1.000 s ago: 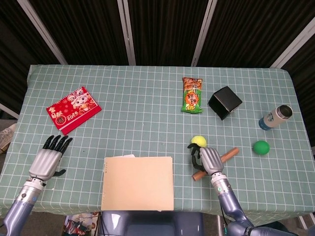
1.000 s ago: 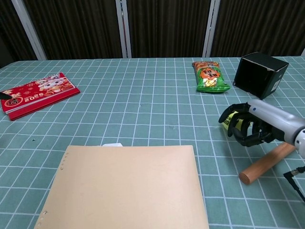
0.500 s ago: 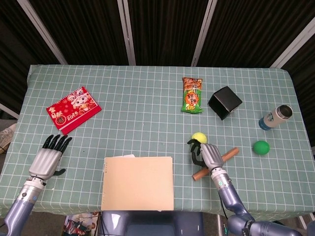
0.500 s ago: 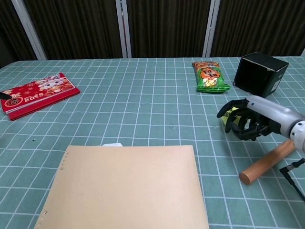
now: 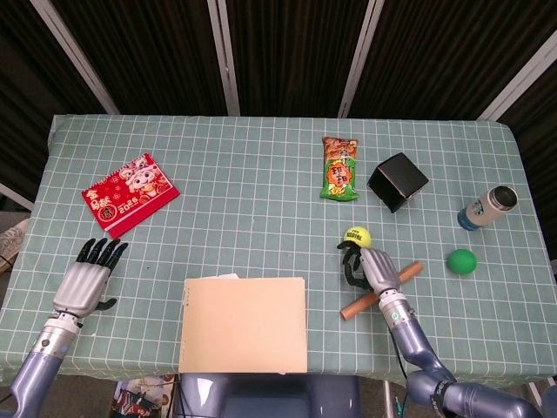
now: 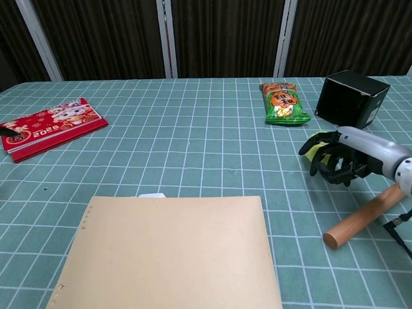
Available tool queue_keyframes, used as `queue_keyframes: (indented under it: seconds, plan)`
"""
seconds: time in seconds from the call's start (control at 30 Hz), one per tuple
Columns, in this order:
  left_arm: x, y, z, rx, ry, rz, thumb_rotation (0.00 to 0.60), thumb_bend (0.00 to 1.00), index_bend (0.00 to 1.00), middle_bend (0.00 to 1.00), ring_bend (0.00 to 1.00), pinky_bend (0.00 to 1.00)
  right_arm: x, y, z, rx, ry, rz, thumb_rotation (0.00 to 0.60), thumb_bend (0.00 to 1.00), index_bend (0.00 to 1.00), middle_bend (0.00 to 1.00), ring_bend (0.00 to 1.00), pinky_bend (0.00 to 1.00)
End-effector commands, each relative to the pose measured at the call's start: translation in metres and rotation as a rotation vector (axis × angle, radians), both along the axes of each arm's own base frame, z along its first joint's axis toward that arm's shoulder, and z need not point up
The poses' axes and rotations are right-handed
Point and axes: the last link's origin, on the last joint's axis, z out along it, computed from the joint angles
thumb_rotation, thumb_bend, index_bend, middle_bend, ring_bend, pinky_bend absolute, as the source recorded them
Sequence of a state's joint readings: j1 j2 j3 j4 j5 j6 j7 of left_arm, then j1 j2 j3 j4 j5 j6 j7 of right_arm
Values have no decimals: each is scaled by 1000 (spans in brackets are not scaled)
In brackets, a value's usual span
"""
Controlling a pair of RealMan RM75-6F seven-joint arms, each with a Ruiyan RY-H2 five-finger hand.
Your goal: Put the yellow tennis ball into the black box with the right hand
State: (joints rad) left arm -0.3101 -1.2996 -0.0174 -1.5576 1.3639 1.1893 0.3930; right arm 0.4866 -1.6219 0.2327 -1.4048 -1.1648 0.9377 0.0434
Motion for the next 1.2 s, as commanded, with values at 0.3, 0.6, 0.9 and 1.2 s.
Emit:
queue_keyframes:
  seconds: [0.3, 0.6, 0.9, 1.2]
  plan:
    - [0, 1, -2, 0, 6, 6, 600, 74, 0, 46, 0, 0, -14, -15, 12, -19, -1, -29, 600, 645, 272, 473, 531, 623]
    - [1, 2, -5, -3, 13, 12, 600, 74, 0, 47, 0, 0, -19, -25, 17, -14, 20, -19, 600, 645, 269, 472, 531, 623]
    - [1, 3, -8, -5, 18, 19, 600, 74, 0, 49, 0, 0, -22, -36, 21, -16, 39, -15, 600, 645, 269, 472, 532, 623]
    - [2, 4, -9, 2, 22, 25, 600, 75, 0, 49, 0, 0, -26, -47, 21, -8, 56, -20, 600, 646, 269, 473, 531, 623]
